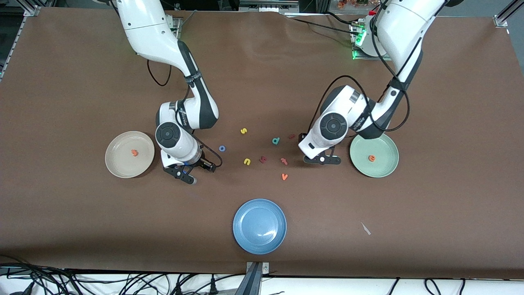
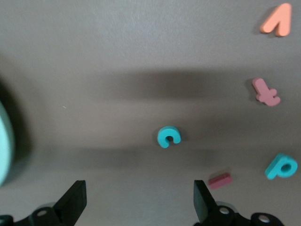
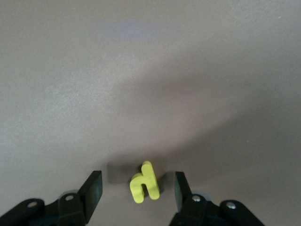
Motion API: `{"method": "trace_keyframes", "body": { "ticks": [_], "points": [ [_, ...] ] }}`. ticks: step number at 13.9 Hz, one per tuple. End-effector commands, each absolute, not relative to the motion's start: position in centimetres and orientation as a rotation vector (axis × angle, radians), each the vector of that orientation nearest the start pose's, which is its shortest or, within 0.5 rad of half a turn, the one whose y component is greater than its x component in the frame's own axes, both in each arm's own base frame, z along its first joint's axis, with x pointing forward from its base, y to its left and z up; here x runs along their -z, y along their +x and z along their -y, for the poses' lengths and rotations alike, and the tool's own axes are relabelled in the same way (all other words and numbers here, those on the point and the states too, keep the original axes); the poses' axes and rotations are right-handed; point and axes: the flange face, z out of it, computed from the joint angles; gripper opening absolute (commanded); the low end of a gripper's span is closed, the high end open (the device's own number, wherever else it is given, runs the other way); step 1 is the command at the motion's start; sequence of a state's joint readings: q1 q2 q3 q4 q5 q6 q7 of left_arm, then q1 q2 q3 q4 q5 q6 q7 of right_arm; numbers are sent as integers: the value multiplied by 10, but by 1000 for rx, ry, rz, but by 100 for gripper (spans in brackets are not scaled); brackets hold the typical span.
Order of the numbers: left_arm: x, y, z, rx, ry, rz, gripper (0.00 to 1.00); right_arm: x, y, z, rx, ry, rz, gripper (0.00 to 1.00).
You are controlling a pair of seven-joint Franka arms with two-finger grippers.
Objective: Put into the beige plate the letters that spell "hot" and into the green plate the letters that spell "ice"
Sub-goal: 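Reach the yellow h with the right gripper while the left gripper reaches the teal u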
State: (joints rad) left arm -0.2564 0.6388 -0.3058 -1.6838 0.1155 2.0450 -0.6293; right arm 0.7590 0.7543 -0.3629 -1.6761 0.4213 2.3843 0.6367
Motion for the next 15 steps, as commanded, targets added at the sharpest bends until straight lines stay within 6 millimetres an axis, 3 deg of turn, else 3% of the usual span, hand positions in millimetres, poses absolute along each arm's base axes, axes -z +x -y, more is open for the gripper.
{"method": "trace_keyframes", "body": {
  "ticks": [1,2,3,5,7,8,11,12,15],
  "points": [
    [-208,575,335,-361,-3080,288,100,-183,617,-296,-4,-3018,-711,64],
    [-202,569,346,-344,-3084,319,99,-182,617,-297,-6,-3020,-705,60],
    [-195,568,349,-344,-3076,382,87,-180,616,-297,-9,-3024,-701,55],
    [-190,569,351,-328,-3070,500,76,-178,616,-296,-12,-3027,-698,46],
    [-181,569,351,-325,-3047,617,74,-174,615,-296,-17,-3032,-699,43],
    [-177,568,350,-333,-3041,629,74,-172,615,-295,-20,-3034,-702,37],
    [-176,570,346,-335,-3037,638,69,-174,616,-295,-18,-3027,-711,5],
    [-176,571,345,-336,-3036,641,67,-174,616,-294,-17,-3027,-715,0],
    [-174,570,345,-340,-3020,692,55,-194,626,-288,-101,-3046,-709,0]
  ]
}}
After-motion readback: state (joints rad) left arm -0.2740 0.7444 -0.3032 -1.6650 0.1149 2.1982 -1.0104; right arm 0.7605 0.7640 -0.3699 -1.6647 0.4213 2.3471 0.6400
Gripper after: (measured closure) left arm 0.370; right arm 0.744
